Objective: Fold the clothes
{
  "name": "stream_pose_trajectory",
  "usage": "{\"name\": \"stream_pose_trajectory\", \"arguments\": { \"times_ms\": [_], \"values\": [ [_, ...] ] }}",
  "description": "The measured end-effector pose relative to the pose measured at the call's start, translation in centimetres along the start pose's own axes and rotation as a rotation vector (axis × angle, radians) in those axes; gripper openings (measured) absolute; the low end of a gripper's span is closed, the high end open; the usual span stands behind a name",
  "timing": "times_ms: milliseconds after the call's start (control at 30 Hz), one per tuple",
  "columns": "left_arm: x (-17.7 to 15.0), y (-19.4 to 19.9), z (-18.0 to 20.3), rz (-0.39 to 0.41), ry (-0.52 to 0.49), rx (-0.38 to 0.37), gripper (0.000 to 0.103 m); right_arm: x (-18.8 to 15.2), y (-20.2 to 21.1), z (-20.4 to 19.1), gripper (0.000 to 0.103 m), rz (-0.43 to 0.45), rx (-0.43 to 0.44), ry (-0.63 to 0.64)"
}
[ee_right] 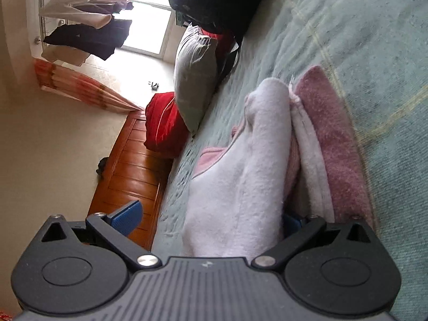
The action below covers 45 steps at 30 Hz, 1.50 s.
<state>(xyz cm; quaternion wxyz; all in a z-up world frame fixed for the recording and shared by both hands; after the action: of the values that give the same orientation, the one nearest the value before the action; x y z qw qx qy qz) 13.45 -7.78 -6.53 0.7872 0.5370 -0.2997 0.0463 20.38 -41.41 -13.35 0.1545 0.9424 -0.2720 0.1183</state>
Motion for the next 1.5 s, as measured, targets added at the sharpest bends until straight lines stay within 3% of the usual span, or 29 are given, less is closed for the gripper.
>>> {"name": "stream_pose_trajectory", "arguments": {
  "times_ms": [67,133,200,233,333,400,433,533,667,900,1033,1200,1367,1433,1467,1500],
  "values": [
    [-0.2,-0.1,-0.3,0.0,0.014,0.001,0.086,-0.3,-0.3,0.3,0.094,0.011,-0.022,0.026],
    [-0.3,-0.1,-0.6,0.0,0.023,-0.003,0.086,-0.6,0.0,0.7,0.072,0.021,-0.063,0.065],
    [-0.5,-0.1,-0.8,-0.001,0.03,-0.01,0.086,-0.9,0.6,1.9,0.029,0.032,-0.094,0.054],
    [-0.6,-0.2,-0.9,-0.003,0.033,-0.008,0.086,-0.8,1.0,2.8,0.024,0.038,-0.084,0.01],
    [-0.8,-0.1,-0.9,-0.002,0.03,-0.006,0.086,-0.7,1.3,2.9,0.026,0.045,-0.081,-0.052],
    [-0.8,0.0,-1.0,0.0,0.03,-0.006,0.086,-0.7,0.5,1.2,0.037,0.04,-0.138,-0.001],
    [-0.8,0.1,-1.0,0.002,0.03,-0.005,0.086,-0.7,0.1,0.6,0.037,0.039,-0.163,0.02],
    [-0.9,0.3,-1.1,0.006,0.03,-0.004,0.086,-0.8,-0.1,0.5,0.024,0.044,-0.2,0.037],
    [-0.8,0.5,-1.2,0.015,0.026,0.003,0.086,-0.9,0.9,-1.0,0.024,0.065,-0.229,0.054],
    [-0.6,0.8,-1.3,0.028,0.016,0.016,0.086,-0.5,3.0,-6.5,0.023,0.129,-0.251,0.218],
    [-0.5,0.8,-1.3,0.024,0.009,0.017,0.086,-0.7,2.9,-3.8,0.023,0.105,-0.358,0.156],
    [-0.4,0.8,-1.5,0.02,-0.007,0.022,0.086,-1.3,4.1,-1.4,0.024,0.12,-0.322,0.059],
    [-0.2,0.9,-1.6,0.016,-0.023,0.028,0.086,-1.6,4.8,-1.7,0.024,0.125,-0.363,0.101],
    [-0.2,0.9,-1.6,0.014,-0.029,0.03,0.086,-2.4,4.3,-3.4,0.027,0.126,-0.404,0.198],
    [-0.2,0.9,-1.6,0.013,-0.033,0.031,0.086,-2.8,4.1,-4.2,0.036,0.126,-0.425,0.246],
    [-0.1,0.9,-1.6,0.013,-0.036,0.032,0.086,-3.2,3.8,-5.1,0.052,0.126,-0.446,0.295]
  ]
}}
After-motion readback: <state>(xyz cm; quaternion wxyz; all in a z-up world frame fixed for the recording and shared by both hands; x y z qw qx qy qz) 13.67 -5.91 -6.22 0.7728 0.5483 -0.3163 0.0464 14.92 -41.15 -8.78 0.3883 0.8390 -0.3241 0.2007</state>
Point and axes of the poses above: each gripper's, at about its wrist camera, not at the fingertips, and y roughly against the way its jaws point, z to its right, x to its top, the point moved 1 cm from there along -y, roughly the way its jaws point, and after that the axes turned 2 degrees about y, right-handed, at the moved point
